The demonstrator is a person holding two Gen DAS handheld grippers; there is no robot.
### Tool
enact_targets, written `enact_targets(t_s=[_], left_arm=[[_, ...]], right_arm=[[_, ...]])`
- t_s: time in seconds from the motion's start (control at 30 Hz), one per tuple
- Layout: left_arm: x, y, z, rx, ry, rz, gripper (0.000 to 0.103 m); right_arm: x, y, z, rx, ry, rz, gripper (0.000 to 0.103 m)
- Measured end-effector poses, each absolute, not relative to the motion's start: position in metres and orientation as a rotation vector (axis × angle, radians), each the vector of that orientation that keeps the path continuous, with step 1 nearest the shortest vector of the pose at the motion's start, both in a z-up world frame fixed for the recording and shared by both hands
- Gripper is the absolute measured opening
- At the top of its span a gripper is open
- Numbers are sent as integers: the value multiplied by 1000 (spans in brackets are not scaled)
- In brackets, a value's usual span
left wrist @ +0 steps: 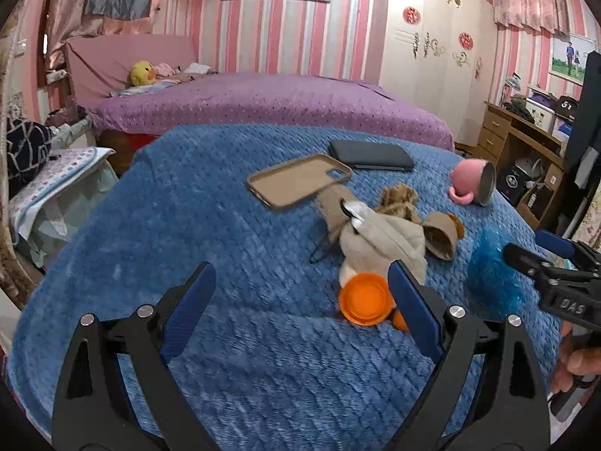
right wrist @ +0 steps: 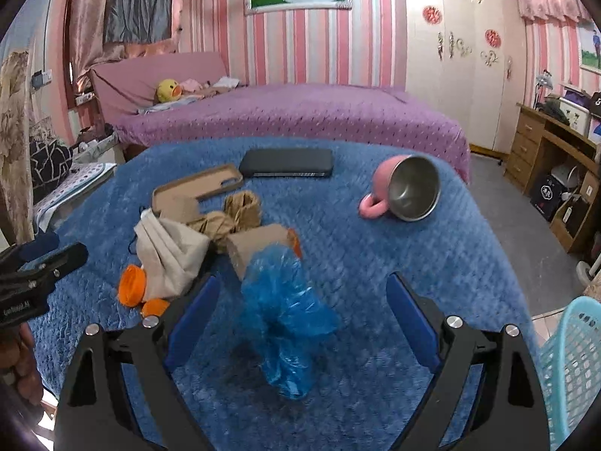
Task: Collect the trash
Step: 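Return to the bed and grasp the blue plastic bag with the right gripper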
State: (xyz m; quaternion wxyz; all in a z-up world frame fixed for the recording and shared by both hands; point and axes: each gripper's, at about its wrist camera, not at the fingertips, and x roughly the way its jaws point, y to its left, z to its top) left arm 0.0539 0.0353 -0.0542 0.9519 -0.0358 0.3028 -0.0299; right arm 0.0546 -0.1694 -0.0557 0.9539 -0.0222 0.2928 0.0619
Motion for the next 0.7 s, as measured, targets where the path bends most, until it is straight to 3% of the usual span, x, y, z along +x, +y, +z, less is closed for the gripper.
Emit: enact_targets(t_s=[0.27, 0.53, 0.63, 0.7], left_arm=[[65, 13, -80, -32, 689, -126, 90], [75, 9, -90, -75, 728, -140, 90], [79, 8, -95, -80, 747, -156, 79], [82, 6, -96, -85, 763, -173, 64]], right_arm=[[70, -160, -79, -73, 667, 138, 85], [75, -156, -87, -70, 714, 180, 35], [70, -153, -80, -102, 676, 178, 32], [67, -151, -75, -123, 655, 164, 32]])
